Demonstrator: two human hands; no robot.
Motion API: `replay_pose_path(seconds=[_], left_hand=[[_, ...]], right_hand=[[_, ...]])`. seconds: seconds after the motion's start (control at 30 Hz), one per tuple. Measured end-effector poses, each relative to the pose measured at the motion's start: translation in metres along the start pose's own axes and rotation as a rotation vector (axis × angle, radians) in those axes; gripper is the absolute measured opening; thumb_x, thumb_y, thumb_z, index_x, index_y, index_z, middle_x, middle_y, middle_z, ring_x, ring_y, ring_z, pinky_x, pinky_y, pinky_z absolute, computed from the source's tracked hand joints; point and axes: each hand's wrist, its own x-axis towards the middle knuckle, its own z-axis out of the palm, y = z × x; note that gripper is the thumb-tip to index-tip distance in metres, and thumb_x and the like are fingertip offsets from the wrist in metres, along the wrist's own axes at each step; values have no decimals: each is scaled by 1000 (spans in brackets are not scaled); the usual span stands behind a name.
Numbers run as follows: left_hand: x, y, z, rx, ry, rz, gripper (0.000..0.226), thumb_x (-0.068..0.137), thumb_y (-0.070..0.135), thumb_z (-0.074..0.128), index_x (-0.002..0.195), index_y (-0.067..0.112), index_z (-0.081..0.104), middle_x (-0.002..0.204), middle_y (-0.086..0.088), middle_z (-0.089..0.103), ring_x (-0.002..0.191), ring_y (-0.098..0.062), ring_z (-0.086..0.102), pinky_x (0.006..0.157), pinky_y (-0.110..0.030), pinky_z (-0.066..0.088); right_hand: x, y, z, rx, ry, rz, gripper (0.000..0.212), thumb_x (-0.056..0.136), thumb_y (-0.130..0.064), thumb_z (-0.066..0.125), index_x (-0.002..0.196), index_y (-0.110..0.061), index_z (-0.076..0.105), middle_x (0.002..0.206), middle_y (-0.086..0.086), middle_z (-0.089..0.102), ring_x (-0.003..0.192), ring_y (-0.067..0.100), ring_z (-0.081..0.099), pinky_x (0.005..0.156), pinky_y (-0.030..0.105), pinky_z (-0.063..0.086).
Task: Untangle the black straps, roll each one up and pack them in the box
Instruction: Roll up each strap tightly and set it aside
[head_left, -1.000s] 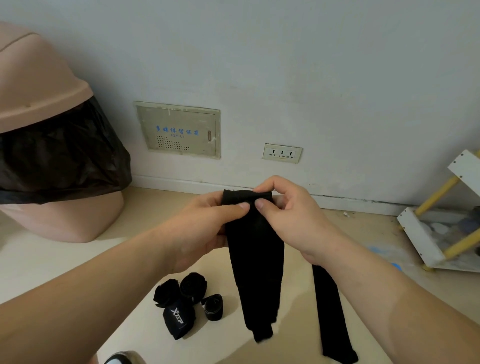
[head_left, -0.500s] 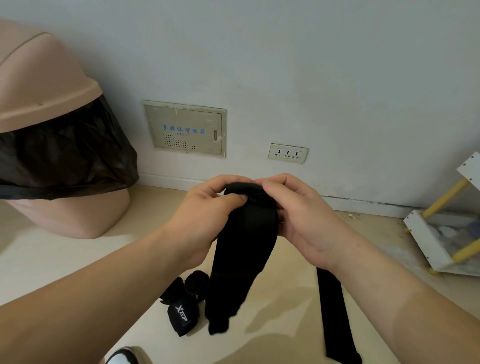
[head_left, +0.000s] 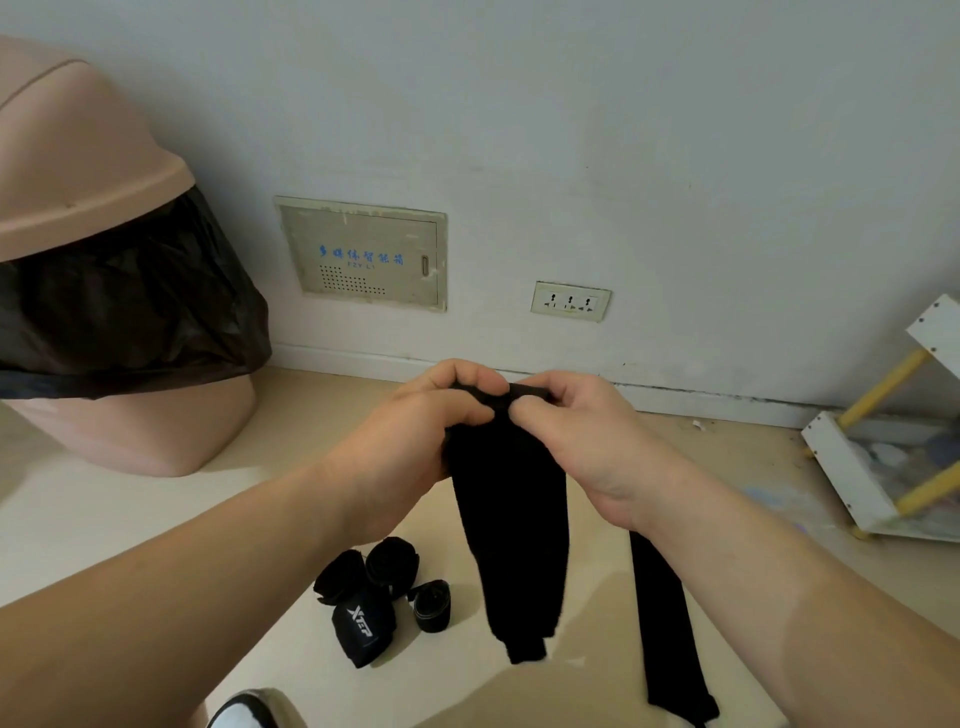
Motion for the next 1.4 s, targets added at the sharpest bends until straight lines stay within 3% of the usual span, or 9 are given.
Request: replay_pose_path(seconds=[0.13, 0.3, 0.4, 0.53, 0.77, 0.87, 1.03, 1.2, 1.4], left_hand=[[0, -3, -4, 99, -1, 4, 24, 106, 31, 60, 126, 22, 71, 113, -17, 71, 97, -23, 70, 100, -43, 61], [4, -4, -12, 156, -81, -43, 30, 96, 14, 64, 123, 5, 72, 101, -14, 68, 93, -25, 68, 92, -39, 60], [7, -4, -17, 140, -101, -67, 38, 90, 13, 59, 124, 0, 70, 98, -13, 62, 89, -25, 63, 89, -40, 58], [2, -7, -15, 198, -77, 38, 27, 102, 1, 56, 123, 6, 72, 103, -14, 71, 93, -24, 67, 92, -45, 59], [0, -5, -5, 300, 117, 155, 32, 99, 4, 51, 105, 25, 75, 87, -7, 73, 76, -19, 65, 69, -35, 51], [-1, -2, -3, 285, 151, 168, 35, 97, 4, 49, 101, 28, 74, 84, -9, 71, 73, -25, 62, 66, -41, 51], [-3, -6, -2, 364, 161, 236, 41, 99, -1, 49, 110, 29, 73, 100, -6, 79, 97, -31, 75, 91, -53, 62], [-3, -6, -3, 387, 171, 268, 40, 101, -6, 53, 111, 23, 77, 102, 2, 80, 101, -16, 76, 97, -41, 61], [-1, -6, -7, 288, 113, 269, 46, 95, -16, 56, 106, 20, 82, 102, 3, 82, 97, -12, 77, 84, -24, 61]], right_hand=[[-3, -2, -3, -163, 42, -139, 17, 92, -19, 62, 98, -30, 73, 90, 3, 78, 80, 21, 73, 70, 37, 58], [-8, -4, -3, -346, -11, -282, 28, 95, -11, 57, 100, -35, 70, 89, -9, 74, 80, 10, 69, 68, 22, 55], [-9, -5, -1, -384, -30, -295, 31, 95, -9, 54, 101, -36, 69, 89, -6, 74, 76, 15, 67, 64, 26, 53], [-7, -5, -2, -317, -9, -278, 37, 95, -5, 52, 99, -37, 71, 90, -10, 73, 77, 8, 64, 67, 25, 55], [-8, -7, 6, 104, 14, -88, 33, 93, 0, 62, 107, -27, 73, 98, 3, 76, 80, 19, 69, 72, 34, 55], [-10, -11, 1, 202, -163, 53, 23, 99, -13, 66, 121, -10, 73, 106, 18, 76, 95, 27, 75, 86, 45, 58], [-9, -9, -5, 132, -246, 130, 51, 101, -59, 59, 123, -18, 78, 119, 11, 80, 105, 23, 77, 91, 40, 59], [-8, -3, -2, 202, -164, 89, 34, 103, -33, 68, 118, -4, 75, 119, 23, 77, 103, 34, 78, 96, 47, 61], [-4, -5, -3, 347, -136, 143, 22, 101, -2, 65, 118, -9, 77, 106, 15, 80, 94, 30, 77, 87, 42, 64]])
